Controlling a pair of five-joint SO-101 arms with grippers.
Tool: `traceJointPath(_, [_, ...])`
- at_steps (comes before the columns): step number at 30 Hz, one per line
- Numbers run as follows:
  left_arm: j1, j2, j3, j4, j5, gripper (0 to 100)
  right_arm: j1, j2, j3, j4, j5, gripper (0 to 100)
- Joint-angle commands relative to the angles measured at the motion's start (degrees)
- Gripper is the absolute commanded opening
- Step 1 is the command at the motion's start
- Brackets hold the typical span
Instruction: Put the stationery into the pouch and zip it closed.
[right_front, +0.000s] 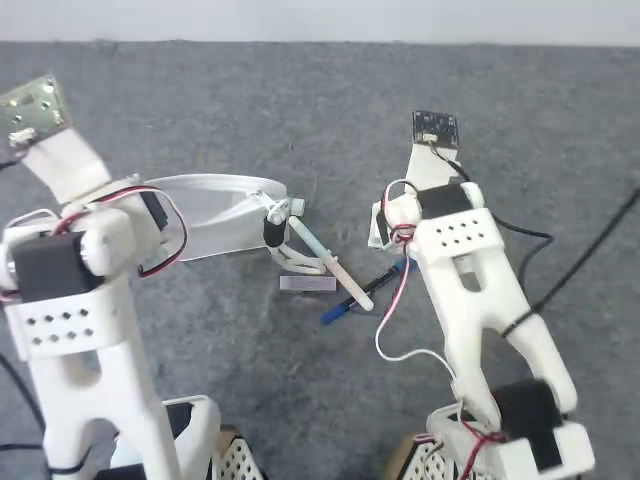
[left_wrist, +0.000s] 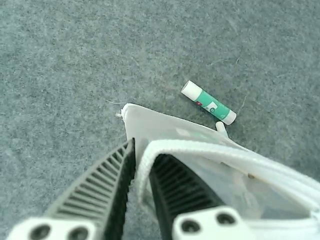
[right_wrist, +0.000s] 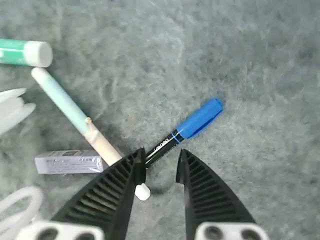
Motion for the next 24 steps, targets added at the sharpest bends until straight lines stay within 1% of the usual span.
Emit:
traceJointPath(1, [-0.09, 0.62, 1.54, -0.62, 0.88, 1, 2.07, 1.1, -3.87, -1.36, -2.55, 10.3])
traceJointPath(7, [-0.09, 0.62, 1.54, -0.62, 0.88, 1, 5.76, 6.55, -3.87, -5.05, -3.96, 10.2])
traceJointPath(11, [-0.09, 0.79, 1.54, -0.62, 0.88, 1, 5.67, 10.15, -3.87, -6.02, -3.96, 10.2])
traceJointPath(19, [-0.09, 0.88, 1.54, -0.62, 0.88, 1, 6.29, 16.4, -3.87, -11.47, -3.96, 10.2])
traceJointPath(24, [-0.09, 0.88, 1.54, -0.62, 0.88, 1, 6.37, 19.03, -4.75, -11.74, -3.87, 10.2])
